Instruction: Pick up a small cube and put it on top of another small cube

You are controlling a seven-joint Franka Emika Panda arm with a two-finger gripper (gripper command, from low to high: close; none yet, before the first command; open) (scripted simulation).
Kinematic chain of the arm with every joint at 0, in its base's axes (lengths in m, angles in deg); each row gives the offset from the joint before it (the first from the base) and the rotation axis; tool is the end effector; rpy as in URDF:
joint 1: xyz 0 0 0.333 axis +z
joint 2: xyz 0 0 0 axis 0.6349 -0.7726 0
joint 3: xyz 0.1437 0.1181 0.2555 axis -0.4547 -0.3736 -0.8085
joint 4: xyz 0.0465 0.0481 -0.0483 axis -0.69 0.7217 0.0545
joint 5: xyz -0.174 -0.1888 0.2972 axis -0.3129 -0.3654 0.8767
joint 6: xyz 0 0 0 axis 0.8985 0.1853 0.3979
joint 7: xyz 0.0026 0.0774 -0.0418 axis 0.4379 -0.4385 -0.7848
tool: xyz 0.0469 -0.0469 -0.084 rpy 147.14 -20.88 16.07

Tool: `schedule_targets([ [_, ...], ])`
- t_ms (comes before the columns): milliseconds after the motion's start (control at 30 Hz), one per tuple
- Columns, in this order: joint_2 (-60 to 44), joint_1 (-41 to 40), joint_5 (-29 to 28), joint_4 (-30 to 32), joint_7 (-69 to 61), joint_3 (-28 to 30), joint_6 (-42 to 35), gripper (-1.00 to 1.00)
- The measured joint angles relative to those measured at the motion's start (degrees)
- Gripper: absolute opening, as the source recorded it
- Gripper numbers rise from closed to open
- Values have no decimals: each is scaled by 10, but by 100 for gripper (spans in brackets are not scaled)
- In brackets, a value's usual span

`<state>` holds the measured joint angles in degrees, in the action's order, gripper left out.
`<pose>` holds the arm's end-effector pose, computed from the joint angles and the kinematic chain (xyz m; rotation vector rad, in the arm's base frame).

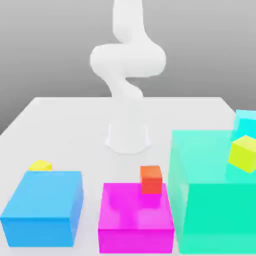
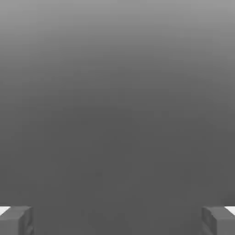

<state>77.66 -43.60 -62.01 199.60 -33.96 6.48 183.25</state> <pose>0.3751 -0.0376 0.6614 -2.3689 1.2781 -0.9271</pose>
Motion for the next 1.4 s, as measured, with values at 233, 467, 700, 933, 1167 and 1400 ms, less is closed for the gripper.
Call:
schedule_targets([
  [233,-143,-134,7,103,178,36,102,0],
  [467,-278,-257,5,202,353,73,199,0],
  [700,-412,-362,-2,291,518,127,297,0],
  [933,-557,-445,85,272,466,23,414,0],
  [1167,-573,-461,90,269,463,5,428,-100],
  [1400,-453,-424,8,291,523,64,332,-100],
])
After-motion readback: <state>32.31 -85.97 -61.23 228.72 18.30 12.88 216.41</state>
